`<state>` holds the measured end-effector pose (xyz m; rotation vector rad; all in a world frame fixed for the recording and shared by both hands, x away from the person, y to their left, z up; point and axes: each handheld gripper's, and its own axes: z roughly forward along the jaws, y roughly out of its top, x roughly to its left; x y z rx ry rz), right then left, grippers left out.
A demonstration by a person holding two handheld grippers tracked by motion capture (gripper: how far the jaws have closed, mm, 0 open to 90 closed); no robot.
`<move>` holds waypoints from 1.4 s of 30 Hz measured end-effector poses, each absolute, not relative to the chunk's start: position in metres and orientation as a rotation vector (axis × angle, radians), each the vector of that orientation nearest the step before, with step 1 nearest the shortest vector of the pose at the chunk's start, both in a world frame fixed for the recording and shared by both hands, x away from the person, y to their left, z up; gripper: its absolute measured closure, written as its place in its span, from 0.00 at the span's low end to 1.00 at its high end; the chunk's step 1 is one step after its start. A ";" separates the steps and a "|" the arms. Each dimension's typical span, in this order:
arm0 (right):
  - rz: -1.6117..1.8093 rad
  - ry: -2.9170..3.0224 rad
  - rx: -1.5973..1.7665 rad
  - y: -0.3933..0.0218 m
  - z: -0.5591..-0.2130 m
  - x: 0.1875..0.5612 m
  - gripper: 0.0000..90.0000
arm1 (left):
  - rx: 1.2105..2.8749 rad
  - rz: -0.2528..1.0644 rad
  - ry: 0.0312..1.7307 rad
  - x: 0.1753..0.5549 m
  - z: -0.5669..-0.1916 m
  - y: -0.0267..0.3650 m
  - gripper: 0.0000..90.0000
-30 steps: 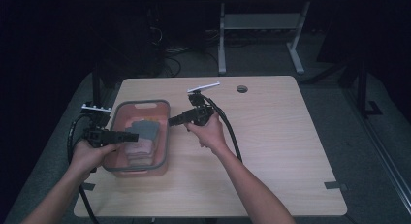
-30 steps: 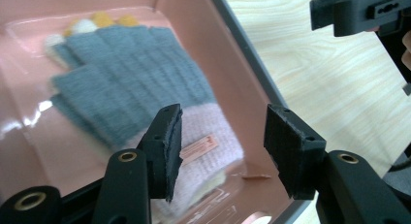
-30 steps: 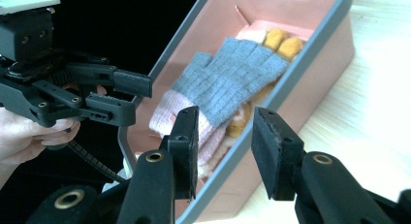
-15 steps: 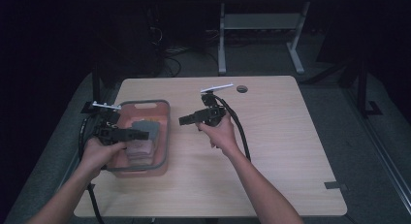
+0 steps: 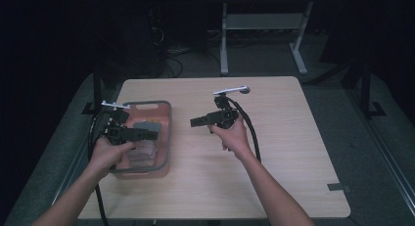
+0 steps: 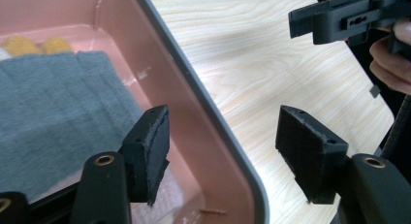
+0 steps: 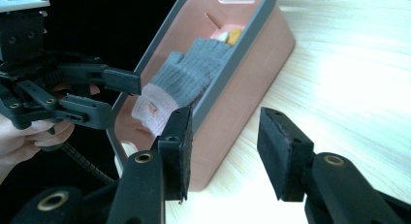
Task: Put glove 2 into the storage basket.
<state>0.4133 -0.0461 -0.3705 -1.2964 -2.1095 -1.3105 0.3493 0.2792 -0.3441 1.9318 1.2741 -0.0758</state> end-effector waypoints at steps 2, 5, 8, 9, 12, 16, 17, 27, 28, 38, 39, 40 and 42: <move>-1.311 -2.106 -1.299 -0.050 -0.372 0.413 0.60 | 1.926 -0.078 1.275 0.350 -0.345 0.275 0.39; -1.317 -2.101 -1.312 -0.057 -0.373 0.412 0.59 | 1.934 -0.083 1.271 0.351 -0.347 0.269 0.36; -1.317 -2.101 -1.317 -0.061 -0.374 0.411 0.59 | 1.931 -0.085 1.267 0.351 -0.347 0.266 0.34; -1.317 -2.104 -1.319 -0.063 -0.374 0.411 0.59 | 1.935 -0.090 1.261 0.352 -0.348 0.262 0.34; -1.331 -2.102 -1.336 -0.070 -0.372 0.409 0.59 | 1.949 -0.096 1.250 0.352 -0.350 0.256 0.34; -1.338 -2.096 -1.362 -0.081 -0.371 0.408 0.58 | 1.957 -0.104 1.239 0.353 -0.352 0.249 0.33; -1.338 -2.096 -1.362 -0.081 -0.371 0.408 0.58 | 1.961 -0.108 1.237 0.354 -0.352 0.247 0.33; -1.345 -2.058 -1.404 -0.105 -0.377 0.405 0.56 | 1.979 -0.130 1.194 0.353 -0.352 0.228 0.31; -1.349 -2.055 -1.403 -0.106 -0.378 0.404 0.56 | 1.978 -0.127 1.186 0.352 -0.352 0.225 0.31; -1.350 -2.033 -1.439 -0.128 -0.384 0.398 0.54 | 2.007 -0.144 1.140 0.350 -0.355 0.203 0.30; -1.334 -2.039 -1.445 -0.133 -0.385 0.398 0.54 | 2.013 -0.148 1.135 0.350 -0.356 0.199 0.30; -1.334 -2.039 -1.445 -0.133 -0.385 0.398 0.54 | 2.013 -0.148 1.135 0.350 -0.356 0.199 0.30; -1.338 -2.029 -1.454 -0.137 -0.387 0.396 0.54 | 2.015 -0.152 1.125 0.350 -0.357 0.195 0.30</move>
